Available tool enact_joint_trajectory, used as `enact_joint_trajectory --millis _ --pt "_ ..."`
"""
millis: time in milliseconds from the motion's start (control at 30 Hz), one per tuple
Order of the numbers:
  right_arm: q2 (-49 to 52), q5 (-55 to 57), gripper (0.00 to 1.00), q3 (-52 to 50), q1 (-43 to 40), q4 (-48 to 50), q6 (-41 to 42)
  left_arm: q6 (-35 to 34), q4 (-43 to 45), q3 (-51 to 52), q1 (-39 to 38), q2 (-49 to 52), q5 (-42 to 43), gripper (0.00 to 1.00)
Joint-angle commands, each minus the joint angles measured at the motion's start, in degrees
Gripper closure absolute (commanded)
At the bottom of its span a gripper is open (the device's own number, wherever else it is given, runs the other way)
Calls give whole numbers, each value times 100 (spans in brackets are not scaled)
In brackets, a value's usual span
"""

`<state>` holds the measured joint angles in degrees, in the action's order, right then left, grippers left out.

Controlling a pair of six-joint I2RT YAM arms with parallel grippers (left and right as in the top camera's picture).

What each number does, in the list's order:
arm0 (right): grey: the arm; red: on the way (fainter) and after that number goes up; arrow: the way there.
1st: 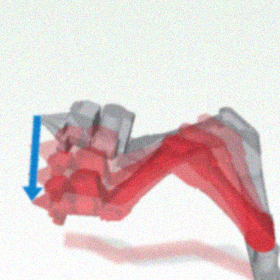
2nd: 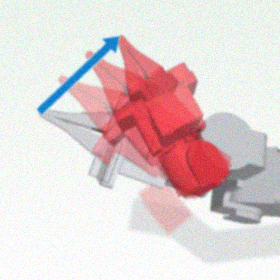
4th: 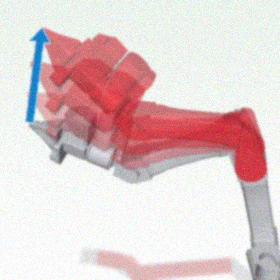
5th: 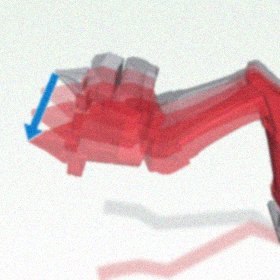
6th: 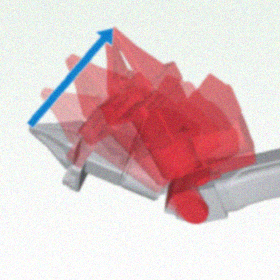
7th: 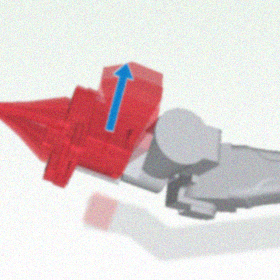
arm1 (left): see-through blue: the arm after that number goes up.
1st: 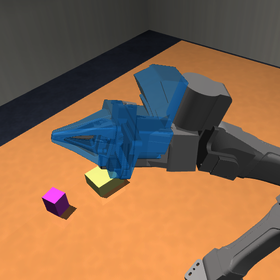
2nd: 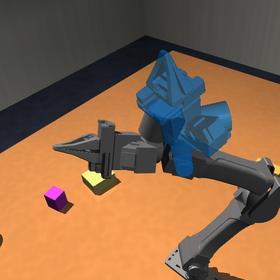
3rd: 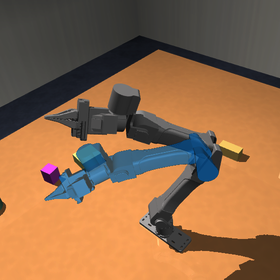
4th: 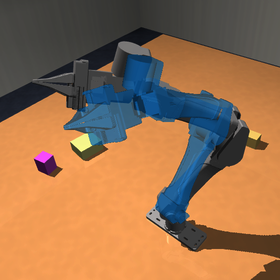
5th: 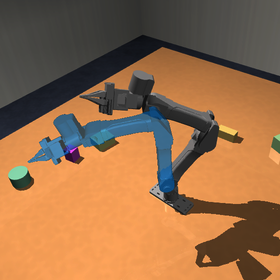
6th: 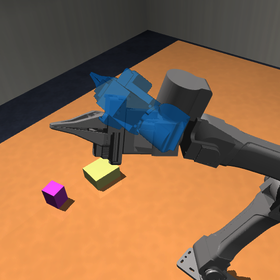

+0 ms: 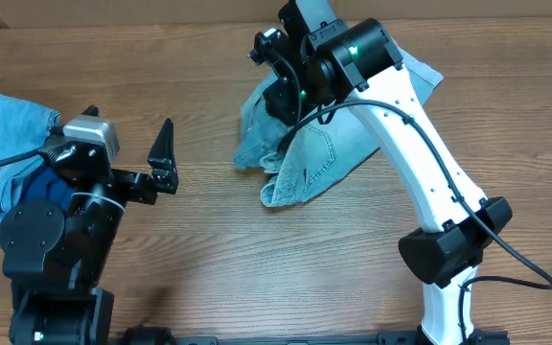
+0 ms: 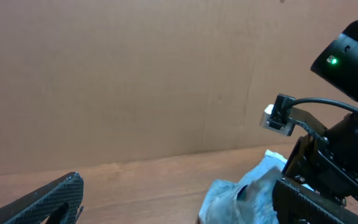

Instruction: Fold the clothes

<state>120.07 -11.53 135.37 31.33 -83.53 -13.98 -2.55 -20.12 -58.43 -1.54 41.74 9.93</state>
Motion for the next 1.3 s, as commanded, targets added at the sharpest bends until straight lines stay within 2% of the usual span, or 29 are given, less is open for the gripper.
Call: enact_joint_trajectory --millis 0,100,167,200,267,367,533,667,800,867,900,967,1033,1167,1267 --pt "-374 195 42 157 35 13 74 127 -229 -120 -42 116 214 0" --pt "-518 691 32 157 -269 37 540 129 -881 -120 -42 229 212 0" --pt "-560 702 22 157 -763 44 1154 127 -1235 -120 -44 361 302 0" --pt "-555 697 17 157 -1010 28 1504 127 -1335 -120 -44 422 481 0" --pt "-474 649 14 140 -1685 7 2293 125 -1491 -120 -42 573 1045 0" --pt "-289 -55 13 -92 -2518 -24 2496 103 -1613 -120 -42 942 1766 0" --pt "11 -164 22 -1235 -2944 79 2494 133 -2057 -120 -348 1751 1834 0" --pt "11 -164 23 -2129 -2955 496 2496 129 -2035 -122 -1346 2017 1174 0" --pt "11 -162 22 -2253 -2959 588 2494 -155 -2608 -122 -3110 2173 -898 0" --pt "11 -162 21 -2253 -2959 656 2494 -278 -2723 -118 -3663 2540 -1303 0" --pt "11 -164 22 -2253 -2959 684 2496 -278 -2702 -118 -3823 2809 -1392 1" --pt "11 -164 21 -2253 -2959 673 2494 -280 -2662 -118 -3895 3329 -1574 10" --pt "11 -162 22 -2253 -2959 658 2494 50 -2385 -118 -3893 4334 -1611 14" --pt "11 -162 21 -2253 -2959 658 2492 715 -1906 -122 -3906 5108 -1611 14" --pt "11 -160 21 -2253 -2959 651 2492 1045 -1875 -122 -4015 5532 -1617 20"
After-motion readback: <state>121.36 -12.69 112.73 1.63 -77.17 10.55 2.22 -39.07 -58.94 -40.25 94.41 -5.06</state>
